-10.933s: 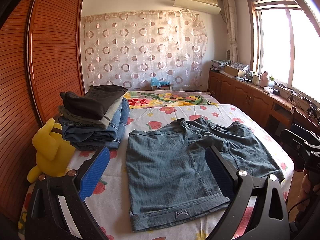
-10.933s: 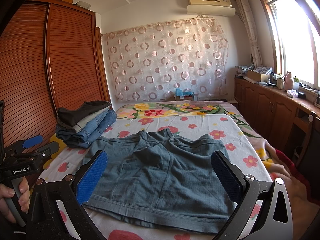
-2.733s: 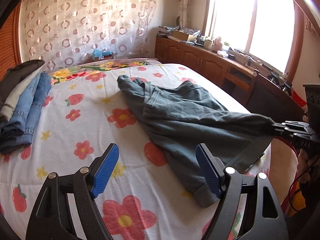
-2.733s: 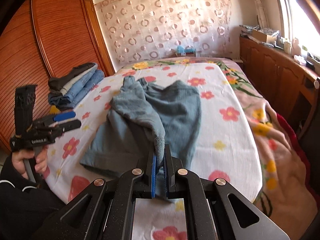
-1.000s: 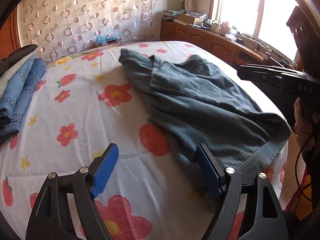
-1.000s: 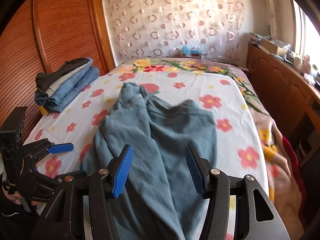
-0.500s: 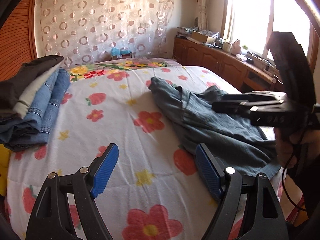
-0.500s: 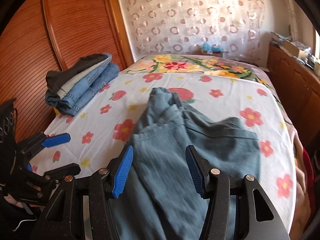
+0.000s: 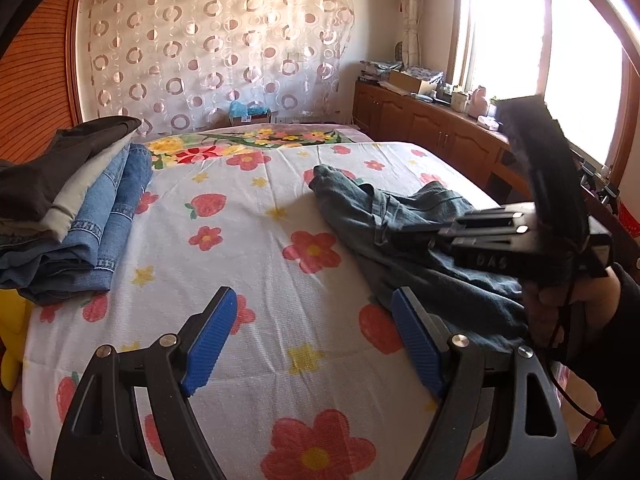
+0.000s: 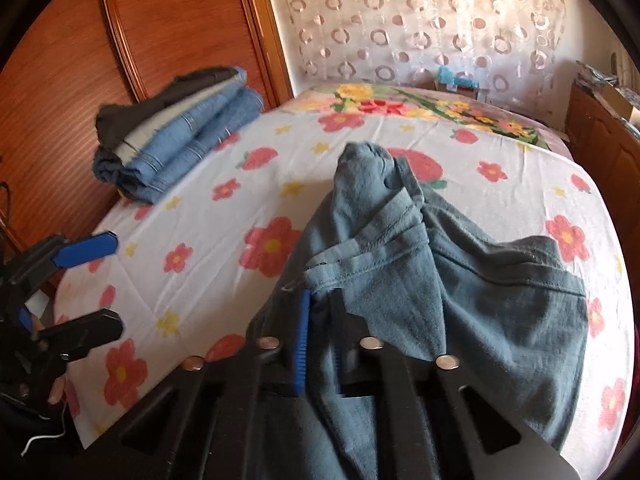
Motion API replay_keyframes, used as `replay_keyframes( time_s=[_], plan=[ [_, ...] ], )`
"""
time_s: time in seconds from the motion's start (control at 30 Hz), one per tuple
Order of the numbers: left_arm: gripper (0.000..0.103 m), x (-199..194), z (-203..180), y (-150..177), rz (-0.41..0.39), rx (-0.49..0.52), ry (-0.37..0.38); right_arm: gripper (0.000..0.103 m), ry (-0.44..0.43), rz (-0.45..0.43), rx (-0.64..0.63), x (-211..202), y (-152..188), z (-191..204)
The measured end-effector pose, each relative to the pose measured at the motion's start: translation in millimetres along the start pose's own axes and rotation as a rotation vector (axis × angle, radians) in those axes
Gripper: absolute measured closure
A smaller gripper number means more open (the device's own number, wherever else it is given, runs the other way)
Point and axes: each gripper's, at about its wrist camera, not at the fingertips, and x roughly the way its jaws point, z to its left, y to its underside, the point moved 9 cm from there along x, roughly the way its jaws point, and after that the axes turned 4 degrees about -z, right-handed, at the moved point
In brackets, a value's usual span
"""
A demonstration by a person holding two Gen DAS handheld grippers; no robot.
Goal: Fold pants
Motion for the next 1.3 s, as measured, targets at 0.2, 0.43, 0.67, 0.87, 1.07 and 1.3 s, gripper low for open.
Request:
replay_keyframes(
  time_s=[0.2,0.43,0.67,0.87,1.07,1.3],
  plan=[
    [0.023,-1,-4,0,-0.002,0.012,0.0,0.1,0.026,-0.119,0.044,-37,-14,-20],
    [0.023,8,-15,-12,-0.019,0.048,-0.006,0.1,0.125,-0.143,0.074,-62,-14,-70],
    [0.023,27,-39,-28,-0.012,0.084,0.055,0.1,0.183,-0.131,0.135,-59,-9,-108],
    [0.023,51,-62,-33,0.02,0.142,0.097,0.1,0.23,-0.15,0.164,-54,-12,-118],
    [0.023,73,-81,-27,0.071,0.189,0.117,0.1,0.252,-0.17,0.2,-57,-13,-128],
    [0.023,96,-95,-21,0.138,0.22,0.137,0.08,0.195,-0.152,0.217,-51,-5,-120]
  ],
)
